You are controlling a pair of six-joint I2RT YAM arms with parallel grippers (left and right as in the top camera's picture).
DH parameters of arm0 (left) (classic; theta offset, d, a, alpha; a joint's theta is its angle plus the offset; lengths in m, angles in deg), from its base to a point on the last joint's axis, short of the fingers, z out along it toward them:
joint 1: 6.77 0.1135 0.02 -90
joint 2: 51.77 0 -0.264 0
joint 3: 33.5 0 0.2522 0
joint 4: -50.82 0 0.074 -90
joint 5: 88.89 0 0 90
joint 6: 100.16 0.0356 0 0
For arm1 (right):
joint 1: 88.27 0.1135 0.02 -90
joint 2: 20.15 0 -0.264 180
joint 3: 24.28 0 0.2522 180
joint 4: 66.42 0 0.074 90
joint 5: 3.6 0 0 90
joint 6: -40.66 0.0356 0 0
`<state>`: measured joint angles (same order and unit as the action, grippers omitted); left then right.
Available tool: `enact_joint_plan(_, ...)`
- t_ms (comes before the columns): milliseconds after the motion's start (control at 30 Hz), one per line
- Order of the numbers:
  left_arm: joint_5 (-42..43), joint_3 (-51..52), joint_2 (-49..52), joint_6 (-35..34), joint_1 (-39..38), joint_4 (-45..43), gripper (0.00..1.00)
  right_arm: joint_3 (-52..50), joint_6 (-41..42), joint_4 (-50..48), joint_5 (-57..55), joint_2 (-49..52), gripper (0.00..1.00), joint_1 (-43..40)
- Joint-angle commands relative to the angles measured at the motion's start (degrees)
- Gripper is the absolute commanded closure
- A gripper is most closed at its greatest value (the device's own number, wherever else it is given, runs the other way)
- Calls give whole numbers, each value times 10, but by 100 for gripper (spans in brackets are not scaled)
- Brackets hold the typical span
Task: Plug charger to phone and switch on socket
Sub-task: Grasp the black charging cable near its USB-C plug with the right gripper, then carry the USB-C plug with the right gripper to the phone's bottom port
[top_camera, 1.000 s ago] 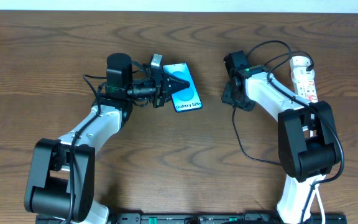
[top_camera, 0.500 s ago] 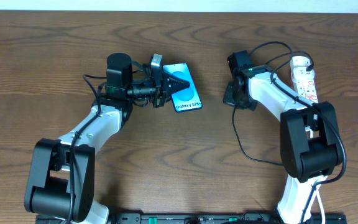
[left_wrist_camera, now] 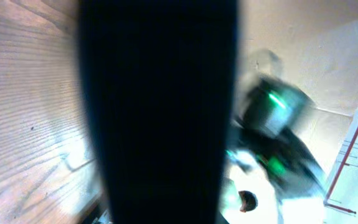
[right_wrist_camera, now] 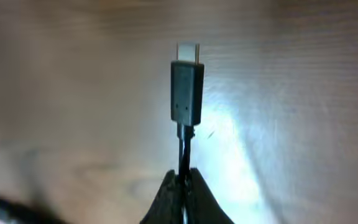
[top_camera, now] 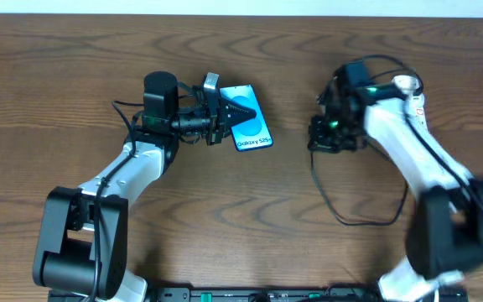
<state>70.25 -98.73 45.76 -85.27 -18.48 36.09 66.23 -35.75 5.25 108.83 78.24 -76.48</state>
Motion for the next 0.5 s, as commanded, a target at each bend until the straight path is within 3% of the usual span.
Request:
enact_joint_plan(0, -13, -13, -1, 8, -7, -6, 93, 3, -63, 36, 28, -88, 99, 3)
enact_joint_plan(267, -29, -13, -1, 31, -23, -68, 92, -8, -101, 141, 49, -257, 99, 67)
enact_joint_plan(467, -53, -13, -1, 33, -23, -115, 93, -27, -111, 134, 46, -356, 99, 163)
